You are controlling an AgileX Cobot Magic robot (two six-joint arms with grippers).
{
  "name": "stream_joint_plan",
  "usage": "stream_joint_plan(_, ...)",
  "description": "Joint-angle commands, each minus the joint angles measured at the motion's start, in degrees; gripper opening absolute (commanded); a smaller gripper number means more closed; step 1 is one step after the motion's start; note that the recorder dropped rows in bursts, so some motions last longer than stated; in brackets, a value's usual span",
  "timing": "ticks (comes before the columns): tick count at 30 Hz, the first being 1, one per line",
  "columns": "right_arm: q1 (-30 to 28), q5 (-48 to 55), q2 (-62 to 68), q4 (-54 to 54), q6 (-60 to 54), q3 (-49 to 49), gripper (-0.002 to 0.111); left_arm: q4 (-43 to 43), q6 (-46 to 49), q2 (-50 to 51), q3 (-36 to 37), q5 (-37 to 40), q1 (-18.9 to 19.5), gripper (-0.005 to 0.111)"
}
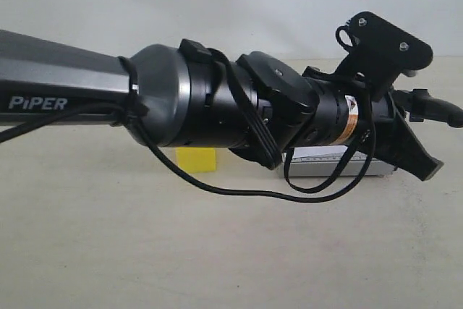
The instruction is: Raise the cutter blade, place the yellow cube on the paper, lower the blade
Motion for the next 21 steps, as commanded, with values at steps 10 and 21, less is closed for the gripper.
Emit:
stream_joint_plan(10,0.1,-0.4,-0.3,-0.2,-0.1,-0.1,0.000,-11.7,10.8,-2.2,0.2,2.3,-0.3,0.004)
stream_joint_plan(21,0.1,-0.4,-0.3,-0.2,-0.1,-0.1,0.000,-64.9,78.2,-2.3,0.1,3.6,-2.7,0.004)
